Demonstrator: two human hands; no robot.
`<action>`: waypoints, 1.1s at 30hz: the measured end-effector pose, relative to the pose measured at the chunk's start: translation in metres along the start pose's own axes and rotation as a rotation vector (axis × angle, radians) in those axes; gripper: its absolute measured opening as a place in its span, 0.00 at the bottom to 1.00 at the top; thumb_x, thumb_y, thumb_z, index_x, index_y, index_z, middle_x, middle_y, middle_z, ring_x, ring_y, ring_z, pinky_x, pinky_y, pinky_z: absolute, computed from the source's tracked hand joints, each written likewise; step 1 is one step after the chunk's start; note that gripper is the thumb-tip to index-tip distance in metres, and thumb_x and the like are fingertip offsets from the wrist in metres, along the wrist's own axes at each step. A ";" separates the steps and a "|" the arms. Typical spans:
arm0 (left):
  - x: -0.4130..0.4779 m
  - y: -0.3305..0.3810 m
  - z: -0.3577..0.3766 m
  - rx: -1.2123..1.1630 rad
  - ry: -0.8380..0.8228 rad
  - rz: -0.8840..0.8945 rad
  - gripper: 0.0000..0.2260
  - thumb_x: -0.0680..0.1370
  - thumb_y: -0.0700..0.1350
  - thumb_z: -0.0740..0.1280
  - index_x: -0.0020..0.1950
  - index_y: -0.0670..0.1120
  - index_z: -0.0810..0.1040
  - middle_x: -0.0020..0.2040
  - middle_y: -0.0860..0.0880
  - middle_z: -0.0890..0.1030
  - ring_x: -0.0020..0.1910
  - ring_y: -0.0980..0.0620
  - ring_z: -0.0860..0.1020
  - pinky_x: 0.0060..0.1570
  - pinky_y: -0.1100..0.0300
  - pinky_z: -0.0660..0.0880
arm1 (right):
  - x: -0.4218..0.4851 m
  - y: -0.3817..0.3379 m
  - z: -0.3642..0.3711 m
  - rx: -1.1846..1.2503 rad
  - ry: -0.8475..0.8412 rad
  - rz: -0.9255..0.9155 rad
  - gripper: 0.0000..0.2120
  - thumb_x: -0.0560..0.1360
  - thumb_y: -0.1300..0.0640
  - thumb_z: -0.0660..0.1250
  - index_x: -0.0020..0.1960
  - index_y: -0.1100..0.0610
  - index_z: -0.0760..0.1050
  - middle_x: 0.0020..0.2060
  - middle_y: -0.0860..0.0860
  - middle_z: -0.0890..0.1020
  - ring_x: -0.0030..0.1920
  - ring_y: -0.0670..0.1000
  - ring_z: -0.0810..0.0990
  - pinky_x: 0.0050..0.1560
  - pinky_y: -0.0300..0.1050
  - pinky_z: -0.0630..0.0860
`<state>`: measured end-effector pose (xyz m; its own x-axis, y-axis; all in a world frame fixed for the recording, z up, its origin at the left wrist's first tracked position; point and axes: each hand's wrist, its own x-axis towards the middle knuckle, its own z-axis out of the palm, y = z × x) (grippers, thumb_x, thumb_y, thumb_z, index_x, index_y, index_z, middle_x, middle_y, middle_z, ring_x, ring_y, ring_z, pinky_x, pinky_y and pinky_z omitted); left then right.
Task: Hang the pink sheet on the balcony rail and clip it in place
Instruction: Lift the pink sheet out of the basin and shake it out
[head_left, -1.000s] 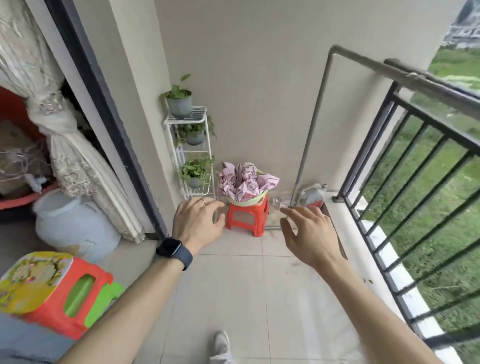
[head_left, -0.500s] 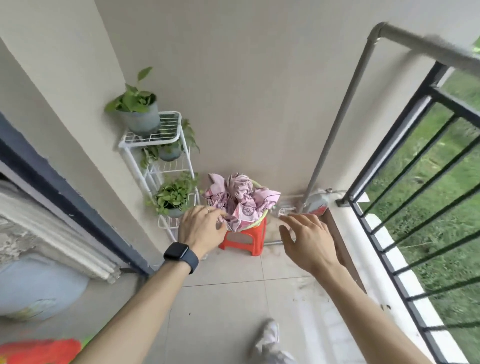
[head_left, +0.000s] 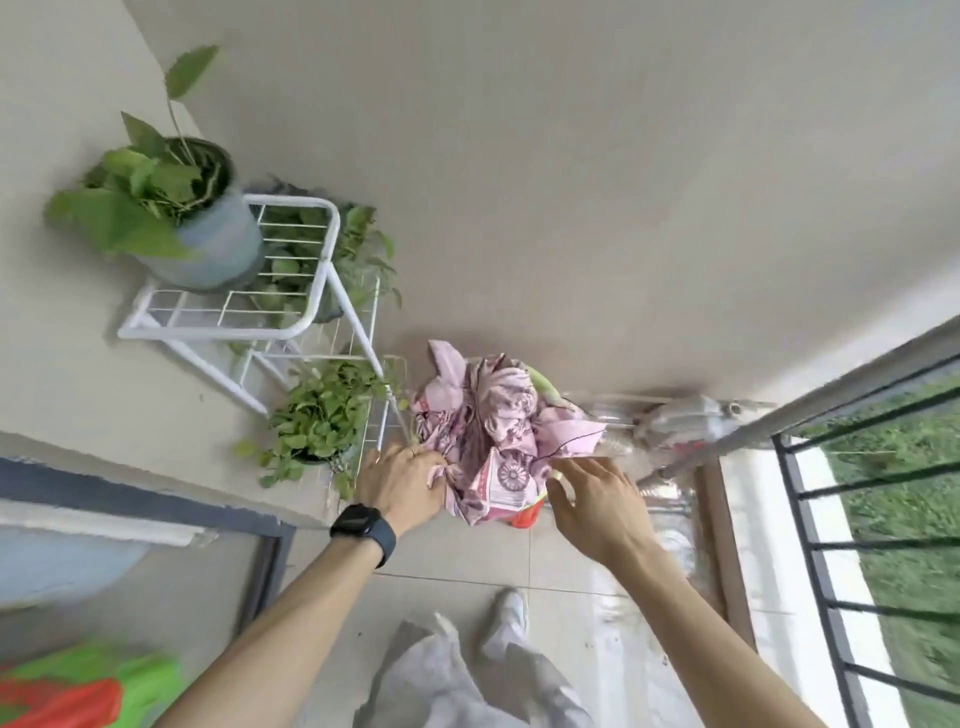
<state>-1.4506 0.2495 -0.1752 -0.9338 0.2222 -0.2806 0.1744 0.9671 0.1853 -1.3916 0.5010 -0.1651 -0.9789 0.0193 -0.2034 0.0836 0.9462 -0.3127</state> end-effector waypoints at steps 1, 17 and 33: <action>0.015 -0.003 0.005 0.005 -0.015 0.001 0.14 0.77 0.55 0.62 0.60 0.58 0.79 0.59 0.57 0.81 0.58 0.50 0.76 0.57 0.55 0.70 | 0.017 0.003 0.005 0.003 -0.019 0.006 0.20 0.77 0.44 0.55 0.64 0.45 0.77 0.59 0.46 0.82 0.62 0.56 0.76 0.60 0.53 0.75; 0.319 -0.027 0.205 0.097 -0.296 0.168 0.36 0.75 0.56 0.65 0.79 0.51 0.54 0.79 0.48 0.57 0.78 0.46 0.51 0.75 0.44 0.52 | 0.274 0.071 0.200 0.291 -0.310 0.320 0.55 0.71 0.33 0.69 0.79 0.43 0.32 0.80 0.54 0.37 0.79 0.60 0.50 0.74 0.61 0.58; 0.281 0.024 0.065 -0.465 -0.113 0.190 0.15 0.76 0.44 0.69 0.57 0.45 0.67 0.40 0.49 0.80 0.34 0.46 0.81 0.27 0.58 0.70 | 0.244 0.051 0.044 0.439 0.146 0.192 0.23 0.64 0.68 0.69 0.57 0.53 0.81 0.47 0.46 0.79 0.43 0.51 0.79 0.41 0.37 0.72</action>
<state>-1.6883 0.3434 -0.3103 -0.8549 0.4256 -0.2967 0.1565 0.7567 0.6347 -1.6182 0.5402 -0.2712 -0.9513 0.2546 -0.1736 0.3049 0.6961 -0.6500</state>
